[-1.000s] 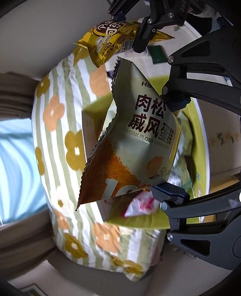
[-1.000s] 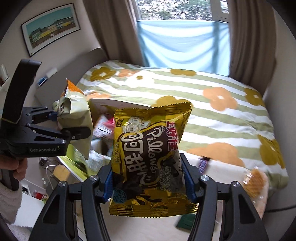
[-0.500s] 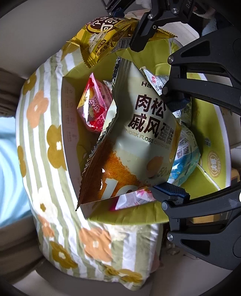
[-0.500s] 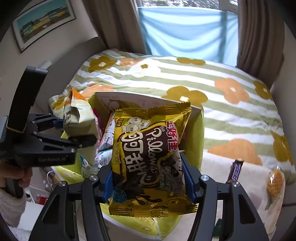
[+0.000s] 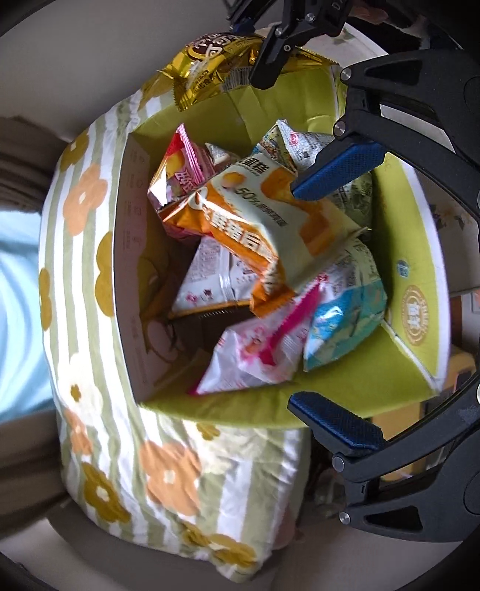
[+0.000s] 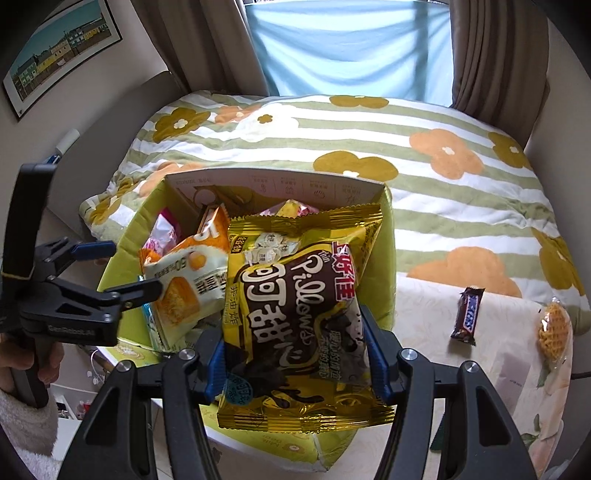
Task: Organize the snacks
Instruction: 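Carry both bags over the yellow box and open both tools to drop them, then move both tools back toward the white and dark green packets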
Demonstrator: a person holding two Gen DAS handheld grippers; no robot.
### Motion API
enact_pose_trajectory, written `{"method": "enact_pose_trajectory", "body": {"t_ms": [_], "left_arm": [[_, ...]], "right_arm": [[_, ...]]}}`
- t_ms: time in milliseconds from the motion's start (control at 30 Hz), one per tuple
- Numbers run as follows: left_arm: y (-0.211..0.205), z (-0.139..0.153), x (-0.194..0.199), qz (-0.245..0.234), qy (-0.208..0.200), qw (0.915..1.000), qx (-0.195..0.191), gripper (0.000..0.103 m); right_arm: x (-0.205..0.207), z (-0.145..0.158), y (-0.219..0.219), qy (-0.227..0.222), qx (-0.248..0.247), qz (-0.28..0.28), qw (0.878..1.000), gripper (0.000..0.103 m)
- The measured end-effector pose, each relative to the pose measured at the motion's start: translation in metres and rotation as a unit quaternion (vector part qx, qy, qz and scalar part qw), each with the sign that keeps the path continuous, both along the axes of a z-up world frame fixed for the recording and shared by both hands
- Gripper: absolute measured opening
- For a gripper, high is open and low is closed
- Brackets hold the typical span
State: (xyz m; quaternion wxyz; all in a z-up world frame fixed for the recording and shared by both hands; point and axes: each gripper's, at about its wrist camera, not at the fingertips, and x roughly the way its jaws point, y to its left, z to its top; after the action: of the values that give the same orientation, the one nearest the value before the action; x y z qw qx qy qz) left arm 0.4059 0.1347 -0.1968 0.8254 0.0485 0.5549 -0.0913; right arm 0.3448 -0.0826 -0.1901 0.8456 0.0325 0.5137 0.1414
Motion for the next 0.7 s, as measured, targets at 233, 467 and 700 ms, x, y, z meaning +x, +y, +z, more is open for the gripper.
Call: {"method": "enact_pose_trajectory", "body": {"t_ms": [233, 467, 700], "left_arm": [[0.019, 0.007, -0.017, 0.038, -0.005, 0.9988, -0.031, 0.103], [0.021, 0.009, -0.028, 0.044, -0.018, 0.9985, -0.028, 0.103], [0.013, 0.008, -0.032, 0.029, -0.019, 0.9989, -0.032, 0.103]], "right_arm": [[-0.007, -0.002, 0.006, 0.011, 0.022, 0.007, 1.0, 0.059], [-0.023, -0.003, 0.0, -0.026, 0.042, -0.018, 0.999, 0.102], [-0.028, -0.004, 0.002, -0.013, 0.027, -0.018, 0.999, 0.102]]}}
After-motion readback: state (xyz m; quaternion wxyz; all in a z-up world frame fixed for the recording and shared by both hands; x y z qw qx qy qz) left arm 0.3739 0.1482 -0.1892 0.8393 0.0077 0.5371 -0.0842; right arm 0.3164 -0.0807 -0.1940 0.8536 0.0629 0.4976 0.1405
